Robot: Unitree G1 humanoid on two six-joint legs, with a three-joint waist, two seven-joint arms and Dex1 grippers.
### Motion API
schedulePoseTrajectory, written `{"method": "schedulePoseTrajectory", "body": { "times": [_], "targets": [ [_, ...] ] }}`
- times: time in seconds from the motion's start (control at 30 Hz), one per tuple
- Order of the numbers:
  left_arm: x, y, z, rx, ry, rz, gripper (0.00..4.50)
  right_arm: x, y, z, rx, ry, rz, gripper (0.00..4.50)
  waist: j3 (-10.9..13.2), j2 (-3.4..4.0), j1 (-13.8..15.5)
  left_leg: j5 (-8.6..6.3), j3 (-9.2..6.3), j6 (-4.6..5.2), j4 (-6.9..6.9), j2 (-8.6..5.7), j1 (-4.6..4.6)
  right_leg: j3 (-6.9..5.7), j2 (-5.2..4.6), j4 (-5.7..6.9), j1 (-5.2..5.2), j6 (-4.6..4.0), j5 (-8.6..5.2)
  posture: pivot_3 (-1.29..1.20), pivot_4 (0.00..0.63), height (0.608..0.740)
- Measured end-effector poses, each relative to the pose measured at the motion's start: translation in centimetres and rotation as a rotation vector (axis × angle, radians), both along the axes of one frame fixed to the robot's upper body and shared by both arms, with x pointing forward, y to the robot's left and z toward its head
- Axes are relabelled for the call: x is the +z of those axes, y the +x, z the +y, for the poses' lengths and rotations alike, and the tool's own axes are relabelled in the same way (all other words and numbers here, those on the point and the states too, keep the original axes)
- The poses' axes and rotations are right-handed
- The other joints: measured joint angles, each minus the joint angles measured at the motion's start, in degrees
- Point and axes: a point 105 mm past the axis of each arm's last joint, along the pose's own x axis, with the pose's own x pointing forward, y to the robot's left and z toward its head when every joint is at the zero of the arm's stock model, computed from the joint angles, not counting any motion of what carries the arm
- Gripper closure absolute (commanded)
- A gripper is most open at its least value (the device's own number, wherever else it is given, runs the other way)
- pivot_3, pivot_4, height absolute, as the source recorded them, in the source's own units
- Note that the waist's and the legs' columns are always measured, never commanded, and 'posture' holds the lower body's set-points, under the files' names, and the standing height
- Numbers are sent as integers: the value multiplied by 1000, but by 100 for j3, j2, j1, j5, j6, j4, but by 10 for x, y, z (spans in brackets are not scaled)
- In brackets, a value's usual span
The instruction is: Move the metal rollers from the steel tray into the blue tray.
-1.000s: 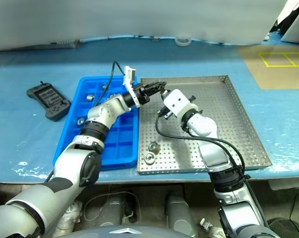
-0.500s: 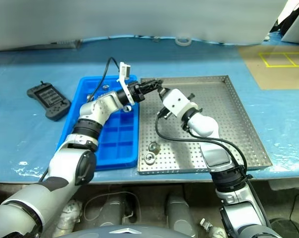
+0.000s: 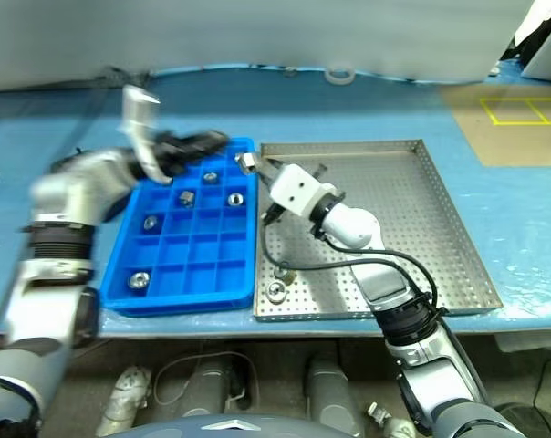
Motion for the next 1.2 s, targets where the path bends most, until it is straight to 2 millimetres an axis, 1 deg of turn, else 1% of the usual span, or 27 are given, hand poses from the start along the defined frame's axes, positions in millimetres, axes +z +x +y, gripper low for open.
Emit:
{"method": "schedulePoseTrajectory", "body": {
  "times": [0.03, 0.07, 0.1, 0.17, 0.2, 0.23, 0.27, 0.33, 0.5, 0.57, 0.67, 0.77, 0.8, 0.87, 0.93, 1.03, 1.2],
  "targets": [
    [6, -3, 10, 33, -3, -29, 2755, -8, 3, -8, -27, -6, 30, 3468, 3, 5, 35, 1, 0, -2, -1, -1, 1, 1, -1, -2, 3, 0, 0, -88, 150, 740],
    [7, -5, 11, 39, -6, -41, 2755, -9, 4, -7, -26, -3, 35, 3468, 5, 11, 109, 4, 0, -7, -2, -2, 6, 0, -2, 4, 7, 0, 0, -71, 150, 740],
    [4, -5, 8, 32, -12, -39, 2755, -5, 5, -2, -9, 3, 27, 3468, 6, 12, 172, 10, 0, -16, -2, -1, 10, 0, -1, 8, 8, 0, 0, -66, 150, 740],
    [-15, -4, -3, 3, -23, 11, 2755, 8, 4, 16, 57, 12, -14, 3468, 6, 12, 246, 13, 0, -20, -1, 0, 9, -1, -1, 15, 3, 0, 0, -54, 150, 740],
    [-27, -5, -7, -6, -37, 49, 2755, 12, 4, 21, 78, 11, -30, 3468, 5, 9, 270, 15, 0, -22, -1, 2, 8, -2, -1, 15, 1, 0, 0, -52, 150, 740],
    [-36, -6, -8, -8, -47, 82, 2755, 13, 3, 21, 83, 8, -32, 3468, 6, -3, 298, 21, 0, -31, 0, 3, 8, -3, 0, 16, 1, 0, 0, -51, 150, 740],
    [-39, -6, -8, -5, -49, 92, 2755, 12, 3, 20, 84, 5, -27, 3468, 8, -10, 309, 23, -1, -35, 0, 4, 7, -4, 0, 17, 0, 0, 0, -51, 150, 740],
    [-42, -7, -8, 11, -47, 100, 2755, 9, 3, 20, 86, 1, -15, 3468, 8, -13, 324, 25, -1, -39, -1, 4, 5, -5, 1, 16, -1, 0, 0, -51, 150, 740],
    [-39, -9, -16, 8, -71, 89, 2755, 7, 3, 20, 90, -3, -9, 3468, 8, -13, 318, 27, -2, -42, -1, 4, 7, -4, 1, 17, 0, 1, 0, -66, 150, 740],
    [-43, -11, -16, 3, -68, 105, 2755, 5, 2, 20, 89, -3, -4, 3468, 8, -13, 309, 28, -2, -43, -3, 5, 8, -4, 3, 17, -1, 1, 0, -71, 150, 740],
    [-57, -21, -22, -53, 11, 135, 2755, 0, 0, 18, 85, -6, 9, 3468, 7, -14, 304, 29, -2, -40, -7, 6, 8, -4, 4, 16, -4, 1, 0, -79, 150, 740],
    [-79, -37, -30, -144, 218, 139, 2755, -5, -2, 15, 76, -11, 22, 3468, 7, -14, 295, 31, -2, -41, -11, 7, 11, -3, 6, 15, -4, 1, 0, -84, 150, 740],
    [-86, -41, -33, -173, 259, 144, 2755, -6, -2, 15, 73, -12, 24, 3468, 7, -14, 293, 32, -2, -47, -13, 7, 13, -3, 6, 16, -4, 1, 0, -88, 150, 740],
    [-96, -45, -38, -217, 318, 151, 2755, -5, -2, 16, 76, -9, 20, 3468, 7, -14, 302, 36, -3, -56, -14, 10, 15, -4, 9, 17, -3, 1, 0, -92, 150, 740],
    [-108, -54, -42, -281, 399, 160, 2755, -2, -4, 20, 83, -3, 11, 3468, 7, -14, 297, 39, -3, -61, -17, 10, 23, -2, 10, 18, 2, 2, 0, -94, 150, 740],
    [-124, -63, -44, -340, 456, 191, 2755, -3, -4, 20, 82, -2, 11, 3468, 7, -14, 292, 42, -2, -67, -24, 10, 43, 2, 11, 19, 13, 1, 0, -103, 150, 740],
    [-166, -74, -40, -375, 549, 299, 2755, -7, -4, 18, 68, -9, 18, 3468, 7, -14, 284, 53, -2, -84, -46, 11, 51, 3, 16, 19, 9, 2, 0, -112, 150, 740]
  ]
}}
